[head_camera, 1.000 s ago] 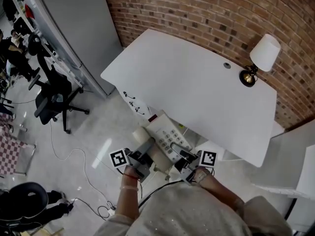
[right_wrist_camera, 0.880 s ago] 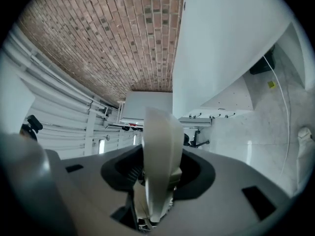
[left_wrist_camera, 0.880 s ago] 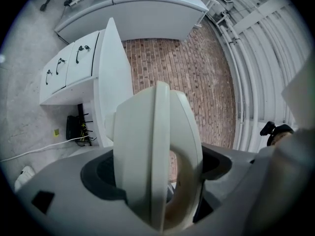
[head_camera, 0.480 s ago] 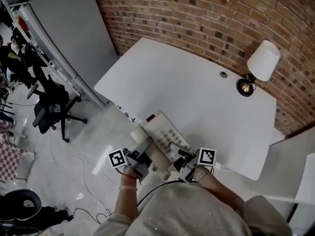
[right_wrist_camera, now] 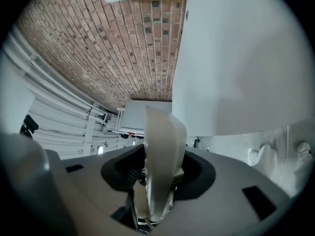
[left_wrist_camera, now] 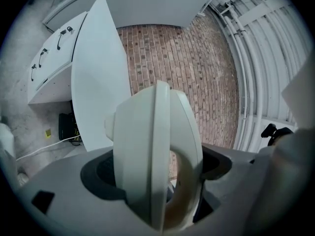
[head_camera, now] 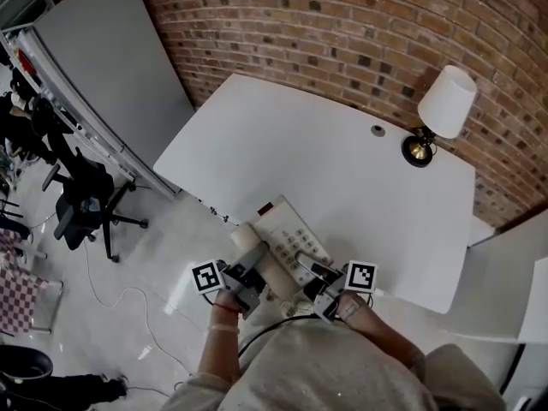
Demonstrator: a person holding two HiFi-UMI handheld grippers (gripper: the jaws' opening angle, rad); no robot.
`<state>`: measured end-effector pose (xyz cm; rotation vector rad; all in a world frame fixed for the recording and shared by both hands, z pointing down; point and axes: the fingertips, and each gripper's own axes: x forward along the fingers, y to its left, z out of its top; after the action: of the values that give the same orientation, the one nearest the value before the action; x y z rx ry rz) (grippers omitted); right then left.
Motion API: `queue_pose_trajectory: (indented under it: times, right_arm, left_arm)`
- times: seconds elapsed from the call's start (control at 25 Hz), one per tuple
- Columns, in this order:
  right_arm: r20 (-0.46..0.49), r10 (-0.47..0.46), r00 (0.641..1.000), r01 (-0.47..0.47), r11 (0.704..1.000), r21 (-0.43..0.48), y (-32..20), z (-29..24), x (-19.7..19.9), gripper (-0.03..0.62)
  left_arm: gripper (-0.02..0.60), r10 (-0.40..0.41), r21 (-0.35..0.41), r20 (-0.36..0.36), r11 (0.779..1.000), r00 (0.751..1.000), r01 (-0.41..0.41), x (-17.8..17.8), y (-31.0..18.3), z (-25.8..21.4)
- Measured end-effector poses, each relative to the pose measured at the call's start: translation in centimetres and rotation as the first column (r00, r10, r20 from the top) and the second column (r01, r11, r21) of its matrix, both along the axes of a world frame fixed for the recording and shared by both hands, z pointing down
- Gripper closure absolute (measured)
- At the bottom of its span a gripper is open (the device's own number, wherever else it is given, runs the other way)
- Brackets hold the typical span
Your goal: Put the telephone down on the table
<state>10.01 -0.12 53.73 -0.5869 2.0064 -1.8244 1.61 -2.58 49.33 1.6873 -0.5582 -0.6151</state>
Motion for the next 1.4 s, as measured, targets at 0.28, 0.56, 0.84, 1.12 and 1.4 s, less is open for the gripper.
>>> queue_pose_trajectory:
  times: [0.28, 0.56, 0.84, 1.12, 1.4]
  right_arm:
    - [0.001, 0.011, 1.0, -0.011, 1.0, -0.013, -1.7, 0.3, -0.5, 0.428]
    - [-0.011, 0.017, 1.0, -0.017, 0.999, -0.041, -2.8, 0.9, -1.3, 0.427]
    - [-0.02, 0.049, 0.999, -0.05, 0.998, -0.049, -4.1, 1.3, -1.8, 0.428]
    - [-0.03, 0.092, 0.995, -0.094, 0.993, -0.075, -6.7, 2.0, -2.6, 0.428]
    - [-0.038, 0.156, 0.987, -0.16, 0.978, -0.134, -10.3, 3.2, -4.4, 0.428]
  left_arm:
    - [0.152, 0.007, -0.013, 0.007, 1.0, 1.0, -0.007, -0.4, -2.0, 0.5]
    - [0.152, 0.022, -0.026, 0.015, 0.999, 1.0, -0.022, -1.1, -3.4, 0.8]
    - [0.152, 0.053, -0.036, 0.007, 0.998, 0.999, -0.053, -1.5, -4.9, 1.1]
    - [0.152, 0.095, -0.071, -0.005, 0.993, 0.996, -0.095, -2.0, -8.0, 2.1]
    - [0.152, 0.163, -0.13, -0.006, 0.978, 0.987, -0.162, -3.6, -12.2, 3.7]
